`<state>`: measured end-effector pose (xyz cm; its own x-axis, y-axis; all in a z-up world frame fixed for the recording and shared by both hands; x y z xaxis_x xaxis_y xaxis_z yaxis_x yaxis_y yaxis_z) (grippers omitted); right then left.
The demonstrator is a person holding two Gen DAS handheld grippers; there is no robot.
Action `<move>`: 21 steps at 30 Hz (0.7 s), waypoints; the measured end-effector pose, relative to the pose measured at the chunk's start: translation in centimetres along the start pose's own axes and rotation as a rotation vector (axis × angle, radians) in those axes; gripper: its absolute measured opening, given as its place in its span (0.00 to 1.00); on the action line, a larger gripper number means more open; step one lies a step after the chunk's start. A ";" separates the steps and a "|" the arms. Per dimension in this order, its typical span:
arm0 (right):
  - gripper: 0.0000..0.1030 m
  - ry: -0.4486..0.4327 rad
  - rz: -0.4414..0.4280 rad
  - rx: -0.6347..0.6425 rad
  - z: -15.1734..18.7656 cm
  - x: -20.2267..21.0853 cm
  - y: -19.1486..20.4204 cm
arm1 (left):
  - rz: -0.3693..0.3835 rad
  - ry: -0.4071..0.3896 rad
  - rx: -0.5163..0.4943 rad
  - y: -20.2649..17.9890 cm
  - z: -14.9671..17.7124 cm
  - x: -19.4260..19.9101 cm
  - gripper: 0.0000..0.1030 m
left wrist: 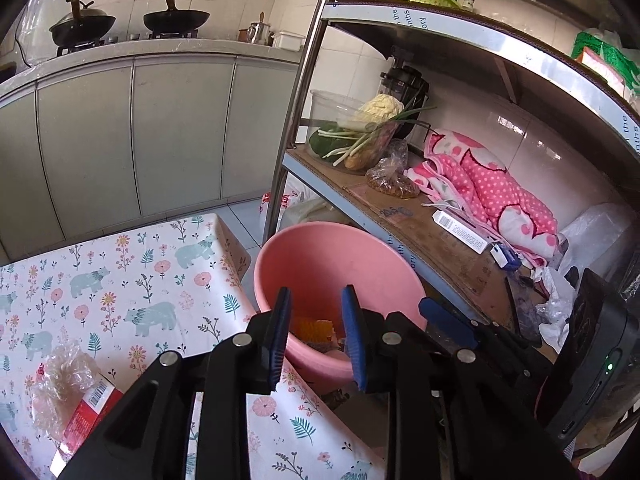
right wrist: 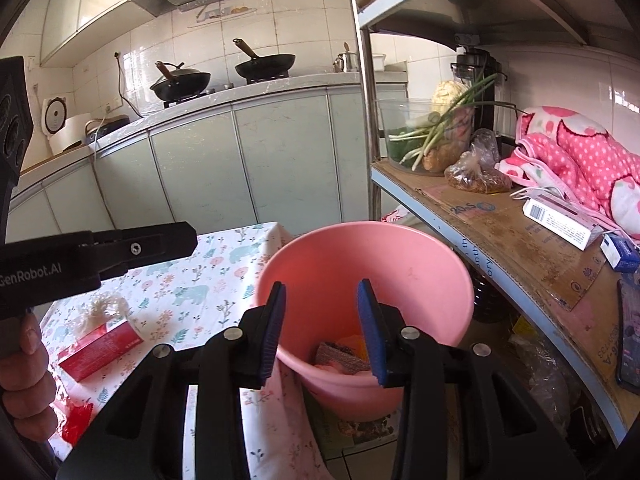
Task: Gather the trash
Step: 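Move both tools back from the basin to the table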
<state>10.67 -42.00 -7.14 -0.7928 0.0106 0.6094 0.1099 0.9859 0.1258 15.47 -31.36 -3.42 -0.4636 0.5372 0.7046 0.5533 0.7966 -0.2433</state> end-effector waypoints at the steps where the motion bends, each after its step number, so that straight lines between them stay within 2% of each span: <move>1: 0.37 0.001 -0.003 0.003 0.1 0.2 0.3 | 0.002 -0.002 0.001 0.1 0.2 0.4 0.24; 11: 0.37 0.018 -0.042 0.028 0.9 1.3 3.2 | -0.016 -0.011 0.010 2.8 2.2 4.0 0.24; 21: 0.37 0.039 -0.117 0.104 2.1 1.9 8.0 | -0.086 -0.042 0.052 8.9 4.5 8.4 0.24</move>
<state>8.78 -33.76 -6.59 -0.7725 -0.1095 0.6255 -0.0460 0.9921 0.1169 13.40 -18.46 -2.62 -0.5372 0.4761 0.6962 0.4736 0.8533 -0.2181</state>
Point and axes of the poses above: each gripper's, at about its wrist camera, not at the fingertips, and x roughly against the way its jaws point, y to its left, z to its underside, the point moved 8 cm from there along -x, roughly the way its jaws point, and after that the axes turned 10 degrees about y, right-handed, at the moved point
